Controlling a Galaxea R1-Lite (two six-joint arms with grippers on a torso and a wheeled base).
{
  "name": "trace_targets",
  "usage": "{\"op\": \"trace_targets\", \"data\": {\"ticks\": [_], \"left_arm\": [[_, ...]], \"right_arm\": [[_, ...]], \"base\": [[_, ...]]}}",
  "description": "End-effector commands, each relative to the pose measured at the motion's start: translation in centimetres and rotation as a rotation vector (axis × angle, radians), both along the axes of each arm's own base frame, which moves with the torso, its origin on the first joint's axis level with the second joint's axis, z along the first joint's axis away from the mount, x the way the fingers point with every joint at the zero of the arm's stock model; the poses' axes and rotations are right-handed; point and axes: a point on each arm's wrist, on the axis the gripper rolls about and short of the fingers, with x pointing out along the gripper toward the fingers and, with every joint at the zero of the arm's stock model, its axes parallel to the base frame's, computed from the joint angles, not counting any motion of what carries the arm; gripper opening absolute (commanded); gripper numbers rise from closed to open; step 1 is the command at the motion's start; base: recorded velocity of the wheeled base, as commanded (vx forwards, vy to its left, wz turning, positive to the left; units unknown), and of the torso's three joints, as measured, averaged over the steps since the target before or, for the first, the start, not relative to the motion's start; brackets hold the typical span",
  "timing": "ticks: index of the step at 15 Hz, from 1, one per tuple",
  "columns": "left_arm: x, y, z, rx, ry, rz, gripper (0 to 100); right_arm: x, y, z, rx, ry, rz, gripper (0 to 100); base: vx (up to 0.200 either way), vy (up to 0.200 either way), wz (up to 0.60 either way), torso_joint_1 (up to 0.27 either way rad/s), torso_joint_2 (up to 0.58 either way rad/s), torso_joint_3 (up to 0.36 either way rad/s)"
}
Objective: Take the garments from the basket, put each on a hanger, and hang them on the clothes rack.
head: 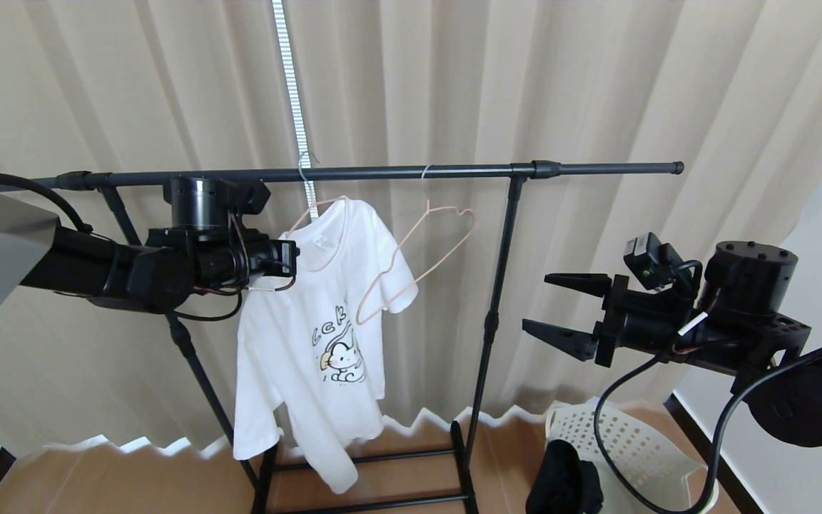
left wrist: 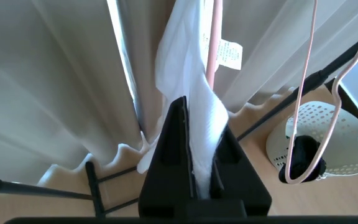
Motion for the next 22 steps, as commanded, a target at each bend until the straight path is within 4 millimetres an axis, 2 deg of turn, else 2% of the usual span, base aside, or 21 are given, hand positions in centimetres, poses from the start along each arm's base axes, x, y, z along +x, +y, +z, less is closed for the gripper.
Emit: {"op": "trace_targets", "data": {"ticks": [1,9,10,14,16,18,19,21,22], "left_arm": [[0.3,-0.1,-0.6,0.002,0.013,-0.001,0],[0.2,0.0,-0.7,0.003,0.019,0.001,0],[0.2,0.0,-0.7,0.001,0.019,0.001,100],[-0.3,0.1,-0.4,0.000,0.019,0.002,100],[-2.2,0.4,1.6,-0.019,-0.008,0.006,100],[-4.9,0.8,3.9,-0.035,-0.040,0.010,100],[-7.5,1.3,5.1,-0.037,-0.056,0.009,100],[-11.0,1.8,5.9,-0.040,-0.069,0.003,100],[-11.9,1.9,6.1,-0.041,-0.073,0.005,100]], "right_arm": [[0.0,0.0,0.0,0.000,0.001,0.001,100],[0.0,0.0,0.0,0.000,-0.001,0.001,100],[0.0,0.0,0.1,0.000,-0.002,0.001,100],[-0.1,0.0,0.2,0.001,-0.007,0.001,100],[-0.5,-0.1,1.0,0.007,-0.030,0.001,100],[-1.2,-0.3,2.4,0.014,-0.071,-0.007,100],[-2.0,-0.5,4.1,0.020,-0.125,-0.054,100],[-3.7,-1.0,6.5,0.042,-0.190,-0.081,100],[-4.4,-1.1,7.0,0.056,-0.195,-0.088,100]], "base": [[0.000,0.000,0.00,0.000,0.00,0.000],[0.000,0.000,0.00,0.000,0.00,0.000],[0.000,0.000,0.00,0.000,0.00,0.000],[0.000,0.000,0.00,0.000,0.00,0.000],[0.000,0.000,0.00,0.000,0.00,0.000],[0.000,0.000,0.00,0.000,0.00,0.000],[0.000,0.000,0.00,0.000,0.00,0.000],[0.000,0.000,0.00,0.000,0.00,0.000],[0.000,0.000,0.00,0.000,0.00,0.000]]}}
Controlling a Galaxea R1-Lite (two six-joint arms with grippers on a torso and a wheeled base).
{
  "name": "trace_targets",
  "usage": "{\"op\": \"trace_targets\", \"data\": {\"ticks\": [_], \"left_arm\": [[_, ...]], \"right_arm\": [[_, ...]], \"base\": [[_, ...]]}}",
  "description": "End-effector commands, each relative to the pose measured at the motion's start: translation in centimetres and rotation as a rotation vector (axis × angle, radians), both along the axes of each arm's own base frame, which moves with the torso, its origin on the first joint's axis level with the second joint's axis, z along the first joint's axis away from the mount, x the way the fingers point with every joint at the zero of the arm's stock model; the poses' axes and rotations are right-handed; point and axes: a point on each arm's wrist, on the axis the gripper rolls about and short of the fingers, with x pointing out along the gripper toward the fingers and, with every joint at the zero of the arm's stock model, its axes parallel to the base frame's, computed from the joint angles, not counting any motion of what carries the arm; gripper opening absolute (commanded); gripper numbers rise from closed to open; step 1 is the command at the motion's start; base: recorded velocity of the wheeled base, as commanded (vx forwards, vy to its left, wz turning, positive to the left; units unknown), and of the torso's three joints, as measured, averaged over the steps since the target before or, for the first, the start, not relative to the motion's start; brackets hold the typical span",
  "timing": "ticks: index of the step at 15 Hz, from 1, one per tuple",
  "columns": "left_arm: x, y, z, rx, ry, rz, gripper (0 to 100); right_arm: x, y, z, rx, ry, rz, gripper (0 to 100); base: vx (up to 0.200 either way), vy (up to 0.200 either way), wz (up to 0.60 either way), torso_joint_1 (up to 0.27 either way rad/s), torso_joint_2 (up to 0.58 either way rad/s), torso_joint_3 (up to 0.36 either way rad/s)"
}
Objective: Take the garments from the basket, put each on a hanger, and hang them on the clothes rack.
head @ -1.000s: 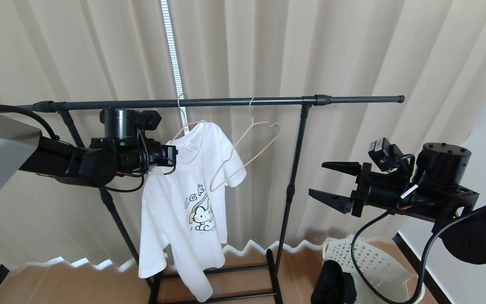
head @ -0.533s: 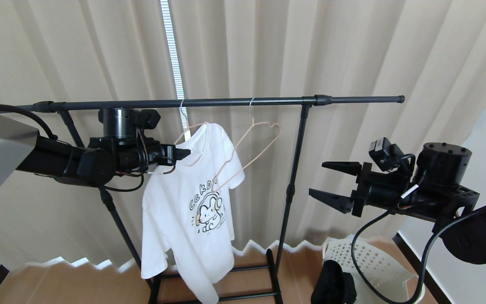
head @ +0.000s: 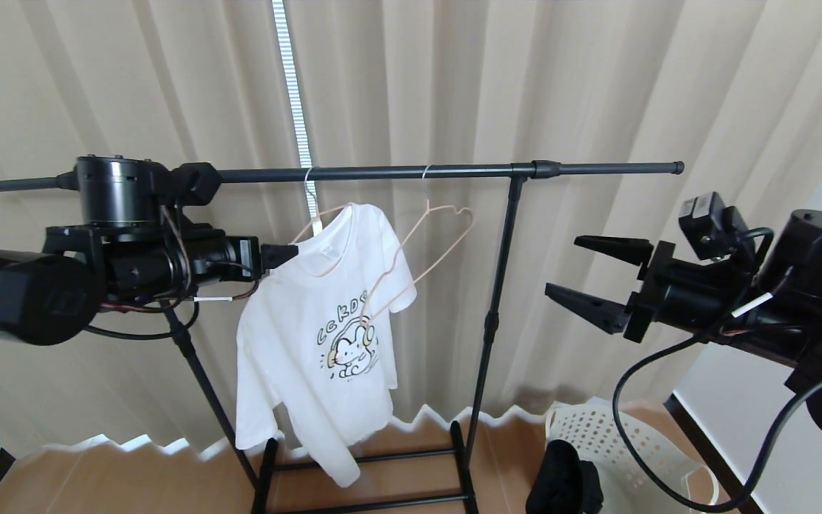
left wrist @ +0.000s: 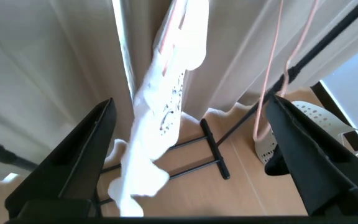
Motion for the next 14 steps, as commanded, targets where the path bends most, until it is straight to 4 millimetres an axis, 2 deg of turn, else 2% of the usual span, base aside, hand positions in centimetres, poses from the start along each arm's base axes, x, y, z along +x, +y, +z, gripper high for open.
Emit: {"op": "trace_targets", "data": {"ticks": [1,2,5,7,9,12,14], "left_arm": [[-5.2,0.8,2.5,-0.019,-0.065,0.001,100],[-6.1,1.0,2.7,-0.022,-0.072,0.002,100],[-11.0,1.3,3.1,-0.020,-0.104,-0.015,100],[-13.3,1.7,2.3,-0.009,-0.097,0.009,100],[-17.0,2.6,-1.0,0.022,-0.026,0.063,100],[-22.6,3.9,-5.5,0.033,0.036,0.086,100],[-25.5,4.4,-7.6,0.032,0.033,0.090,100]], "right_arm": [[-2.7,-0.6,3.2,0.047,-0.077,-0.033,100],[-3.3,-0.7,3.8,0.063,-0.088,-0.066,100],[-7.3,-0.2,6.9,0.124,-0.197,-0.293,100],[-9.5,-0.8,7.4,0.102,-0.189,-0.341,100],[-13.3,-1.9,5.5,0.049,-0.088,-0.371,100],[-18.3,-3.4,-0.7,-0.036,0.060,-0.443,100],[-20.4,-4.2,-3.4,-0.062,0.104,-0.466,100]], "base": [[0.000,0.000,0.00,0.000,0.00,0.000],[0.000,0.000,0.00,0.000,0.00,0.000],[0.000,0.000,0.00,0.000,0.00,0.000],[0.000,0.000,0.00,0.000,0.00,0.000],[0.000,0.000,0.00,0.000,0.00,0.000],[0.000,0.000,0.00,0.000,0.00,0.000],[0.000,0.000,0.00,0.000,0.00,0.000]]}}
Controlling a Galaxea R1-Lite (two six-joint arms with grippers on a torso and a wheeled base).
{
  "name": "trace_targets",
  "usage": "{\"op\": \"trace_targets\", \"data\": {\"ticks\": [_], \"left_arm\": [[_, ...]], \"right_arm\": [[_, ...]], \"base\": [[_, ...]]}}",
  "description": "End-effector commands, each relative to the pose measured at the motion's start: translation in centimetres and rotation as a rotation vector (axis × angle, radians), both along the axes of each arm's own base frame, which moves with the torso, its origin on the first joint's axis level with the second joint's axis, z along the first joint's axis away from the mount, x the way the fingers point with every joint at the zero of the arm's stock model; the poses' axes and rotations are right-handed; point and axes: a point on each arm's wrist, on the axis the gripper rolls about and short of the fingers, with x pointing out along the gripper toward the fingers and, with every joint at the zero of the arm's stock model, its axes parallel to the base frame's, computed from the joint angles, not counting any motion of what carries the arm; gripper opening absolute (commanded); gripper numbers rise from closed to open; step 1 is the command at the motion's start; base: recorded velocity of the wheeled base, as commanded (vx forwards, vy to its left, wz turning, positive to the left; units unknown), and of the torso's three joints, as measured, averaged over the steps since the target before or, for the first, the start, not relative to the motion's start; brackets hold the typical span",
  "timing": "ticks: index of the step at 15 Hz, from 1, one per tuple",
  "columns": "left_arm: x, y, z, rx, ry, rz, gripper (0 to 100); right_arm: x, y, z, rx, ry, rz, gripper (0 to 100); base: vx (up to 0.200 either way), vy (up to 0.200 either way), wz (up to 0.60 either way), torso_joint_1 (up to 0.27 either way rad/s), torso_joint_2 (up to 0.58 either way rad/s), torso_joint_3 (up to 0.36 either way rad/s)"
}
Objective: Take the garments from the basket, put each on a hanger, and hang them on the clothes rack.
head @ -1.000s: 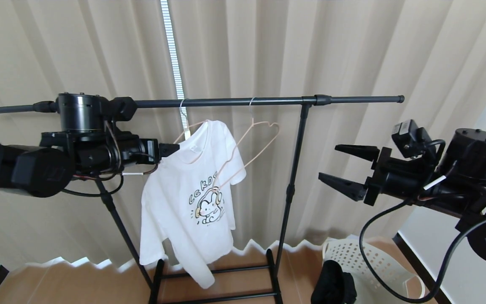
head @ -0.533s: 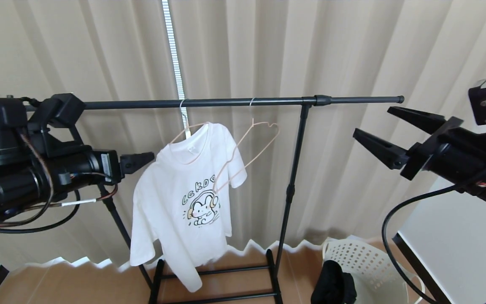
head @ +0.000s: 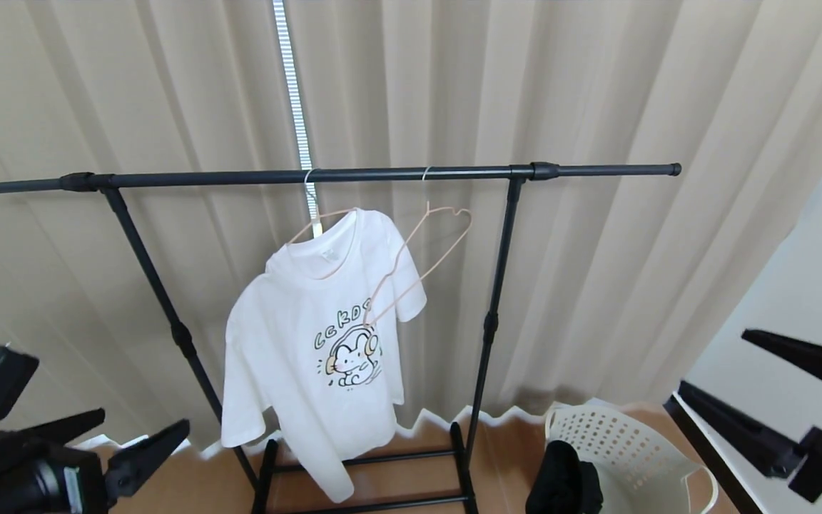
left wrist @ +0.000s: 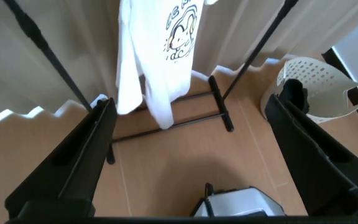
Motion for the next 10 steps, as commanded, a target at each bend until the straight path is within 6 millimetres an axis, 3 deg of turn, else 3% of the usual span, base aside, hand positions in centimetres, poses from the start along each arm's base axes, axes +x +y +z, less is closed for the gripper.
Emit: {"op": "trace_targets", "data": {"ticks": [1,2,6,10], "left_arm": [[-5.3,0.9,-3.3,-0.010,-0.048,0.011,100],[-6.0,1.0,-3.8,-0.011,-0.059,0.013,100],[-9.1,1.5,-5.5,-0.037,0.001,0.037,100],[-9.5,1.8,-5.6,-0.033,-0.028,0.131,100]], "right_arm": [[-4.4,-1.5,-3.3,-0.005,0.002,-0.034,100],[-4.8,-1.6,-3.0,0.005,-0.030,-0.043,100],[-9.0,-3.0,-5.6,-0.015,0.056,-0.057,100],[-10.5,-3.5,-6.9,0.049,0.113,-0.090,100]], "base": [[0.000,0.000,0.00,0.000,0.00,0.000],[0.000,0.000,0.00,0.000,0.00,0.000],[0.000,0.000,0.00,0.000,0.00,0.000],[0.000,0.000,0.00,0.000,0.00,0.000]]}}
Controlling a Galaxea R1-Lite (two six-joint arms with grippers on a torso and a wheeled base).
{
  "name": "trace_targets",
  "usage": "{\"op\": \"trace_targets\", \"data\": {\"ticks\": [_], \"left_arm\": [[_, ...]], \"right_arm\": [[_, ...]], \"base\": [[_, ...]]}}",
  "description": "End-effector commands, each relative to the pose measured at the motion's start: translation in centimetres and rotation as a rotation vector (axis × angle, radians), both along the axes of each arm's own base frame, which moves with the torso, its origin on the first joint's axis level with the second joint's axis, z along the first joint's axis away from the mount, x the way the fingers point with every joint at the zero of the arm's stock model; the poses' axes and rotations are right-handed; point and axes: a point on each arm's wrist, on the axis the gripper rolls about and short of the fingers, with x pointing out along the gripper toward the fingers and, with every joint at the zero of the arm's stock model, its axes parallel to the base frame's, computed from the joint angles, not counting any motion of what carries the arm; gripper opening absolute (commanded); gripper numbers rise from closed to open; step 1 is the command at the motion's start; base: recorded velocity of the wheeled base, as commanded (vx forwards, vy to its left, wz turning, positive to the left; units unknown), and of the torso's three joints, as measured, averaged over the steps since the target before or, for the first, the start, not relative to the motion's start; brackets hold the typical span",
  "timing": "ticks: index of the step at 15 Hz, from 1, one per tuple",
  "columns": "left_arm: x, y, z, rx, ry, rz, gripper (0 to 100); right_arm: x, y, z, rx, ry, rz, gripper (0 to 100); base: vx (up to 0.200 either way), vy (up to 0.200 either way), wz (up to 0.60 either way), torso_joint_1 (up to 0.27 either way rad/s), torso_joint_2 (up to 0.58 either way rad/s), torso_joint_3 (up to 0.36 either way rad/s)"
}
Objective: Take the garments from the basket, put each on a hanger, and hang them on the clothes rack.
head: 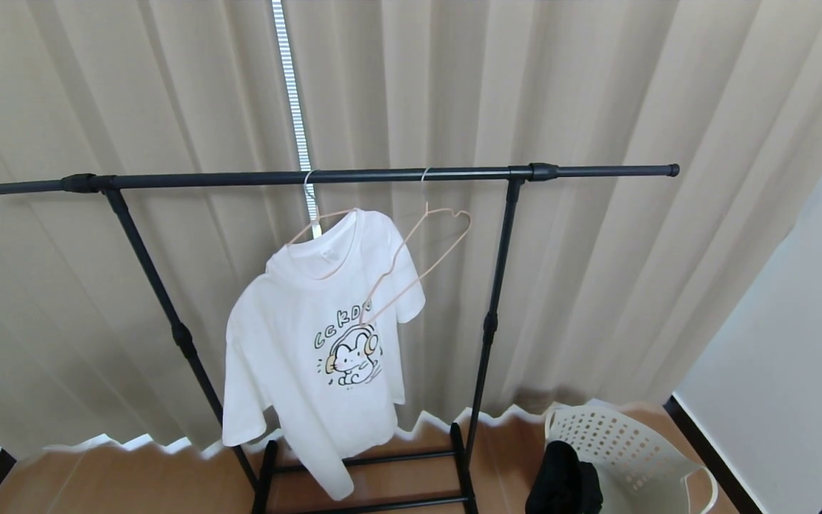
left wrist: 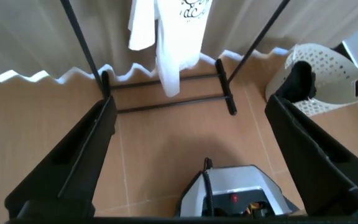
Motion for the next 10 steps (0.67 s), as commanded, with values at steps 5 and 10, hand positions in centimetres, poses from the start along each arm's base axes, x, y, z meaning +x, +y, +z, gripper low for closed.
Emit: {"op": "trace_targets", "data": {"ticks": [5,10], "left_arm": [[-2.0,0.5,-0.1,0.155,-0.186,0.242,100],[-2.9,0.4,-0.5,0.058,-0.253,0.047,100]], "right_arm": [[-1.9,-1.0,-0.3,0.006,-0.189,-0.203,100],[-2.9,-1.1,-0.3,0.025,-0.296,-0.329,100]], "base": [[0.000,0.000,0.00,0.000,0.00,0.000],[0.000,0.000,0.00,0.000,0.00,0.000]]}}
